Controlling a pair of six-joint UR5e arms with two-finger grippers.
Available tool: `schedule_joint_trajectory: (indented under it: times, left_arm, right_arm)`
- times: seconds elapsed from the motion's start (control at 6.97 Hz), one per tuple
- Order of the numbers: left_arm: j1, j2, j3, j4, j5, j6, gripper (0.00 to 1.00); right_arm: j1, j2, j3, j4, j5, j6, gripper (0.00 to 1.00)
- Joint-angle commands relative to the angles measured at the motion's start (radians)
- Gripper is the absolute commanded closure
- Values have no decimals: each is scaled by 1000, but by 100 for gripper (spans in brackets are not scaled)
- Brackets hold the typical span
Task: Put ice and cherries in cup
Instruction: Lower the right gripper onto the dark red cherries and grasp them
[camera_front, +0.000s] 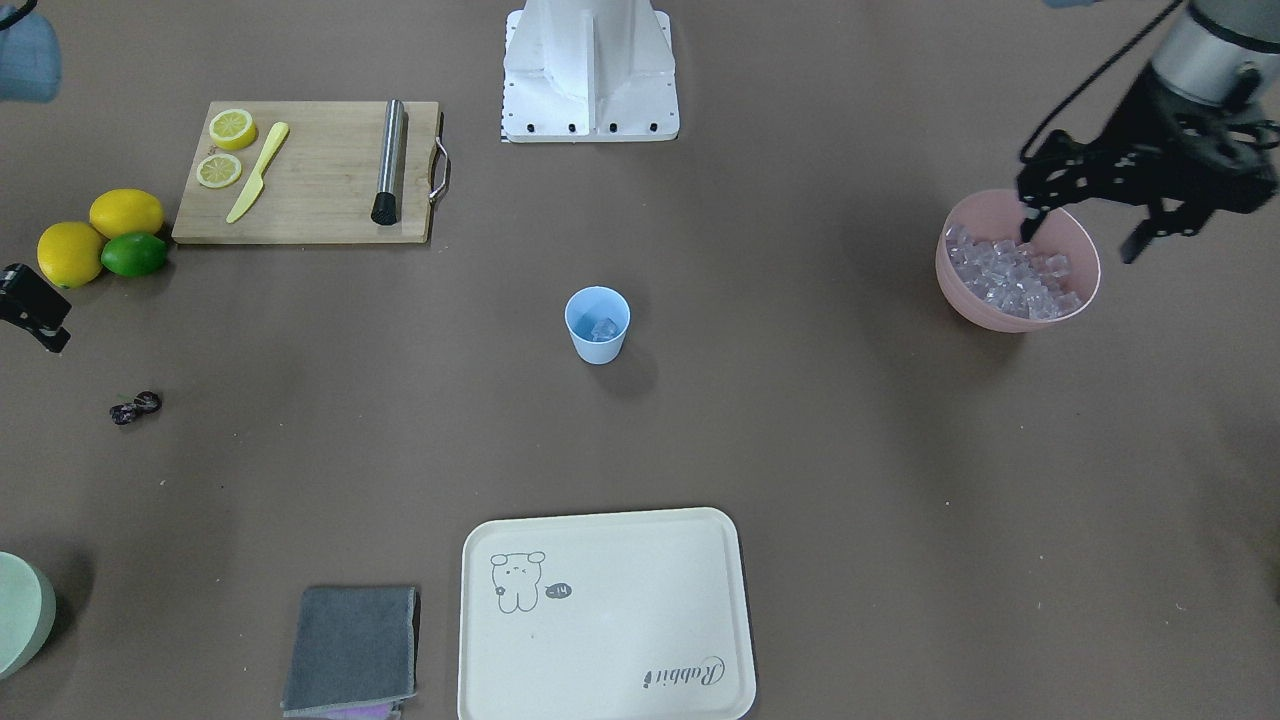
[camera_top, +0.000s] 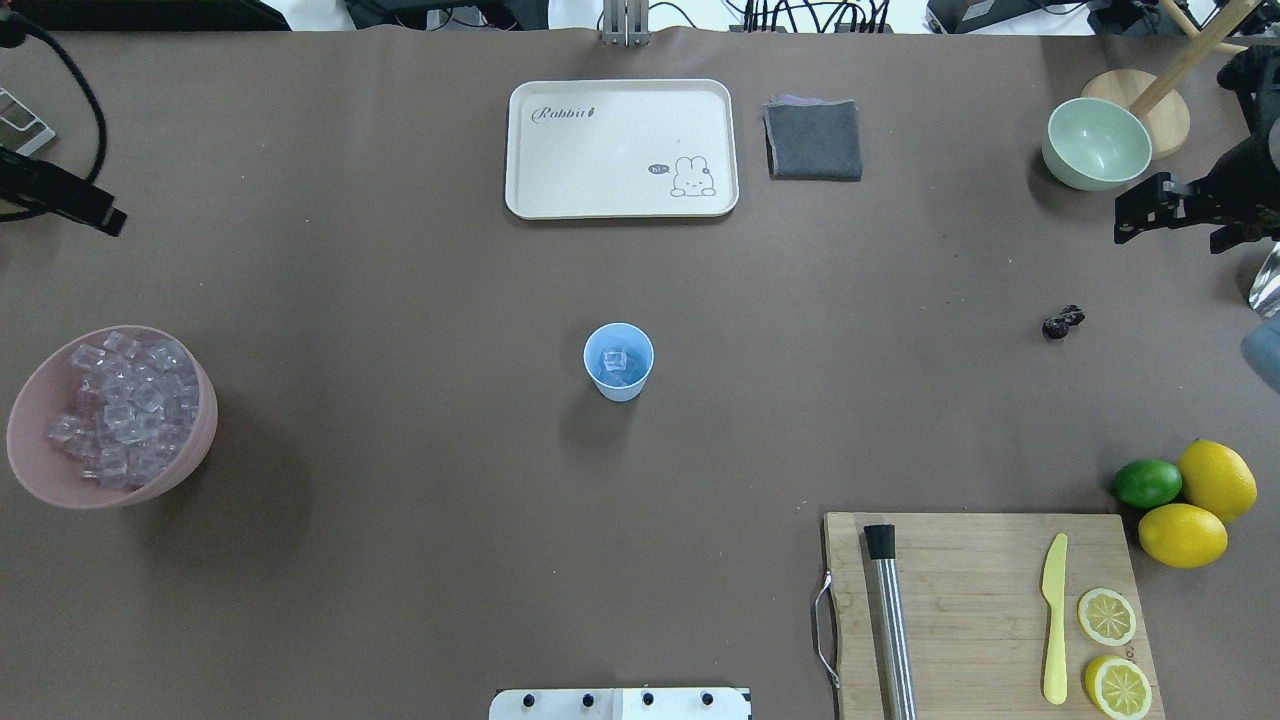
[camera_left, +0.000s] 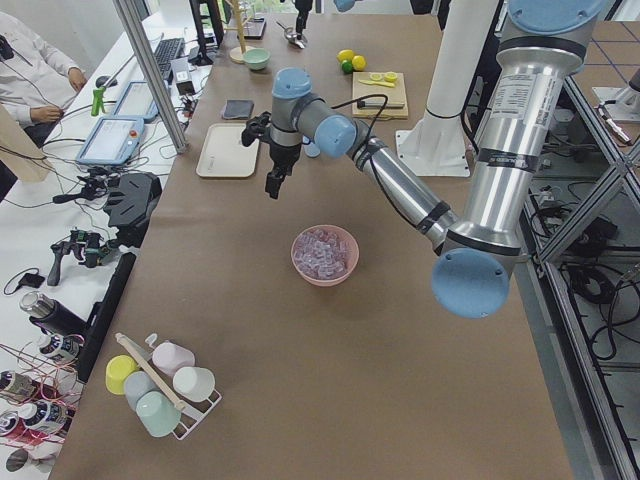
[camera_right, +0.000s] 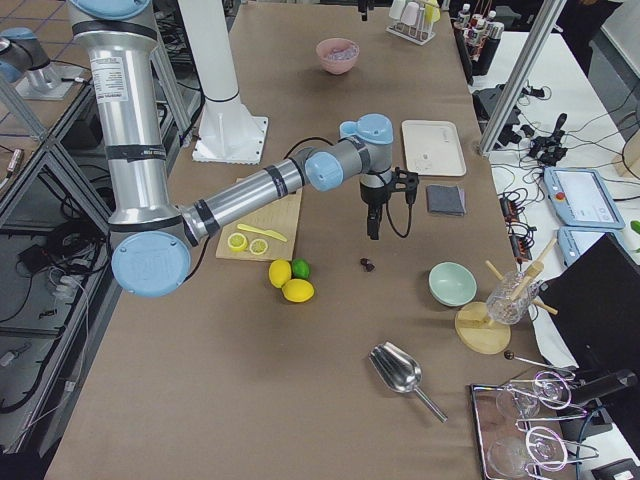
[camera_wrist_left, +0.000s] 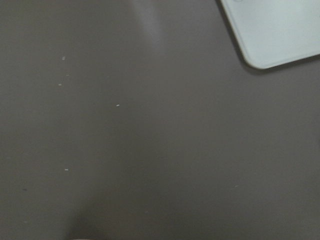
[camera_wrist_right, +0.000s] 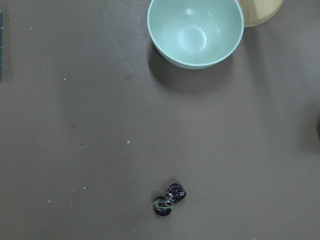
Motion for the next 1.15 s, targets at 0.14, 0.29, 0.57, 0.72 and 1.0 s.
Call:
schedule_joint_trajectory:
  times: [0.14,0.29,0.57,0.72,1.0]
  left_arm:
    - [-91,44,59,-6,-18,157,1]
    - [-91,44,59,-6,-18,157,1]
    - [-91,39,62,-6,-16,157,1]
    - [-91,33,62,-6,-15,157,1]
    - [-91,27,63,-6,-15,157,1]
  right_arm:
    - [-43,-8,-211,269,-25,-45,2]
    - [-44,-7,-242,322,-21,11,6]
    - [-70,-7,-244,324,-26,124,26]
    - [-95,-1,-249,326,-42,222,33]
    - [-138,-4,-250,326,-100,361,34]
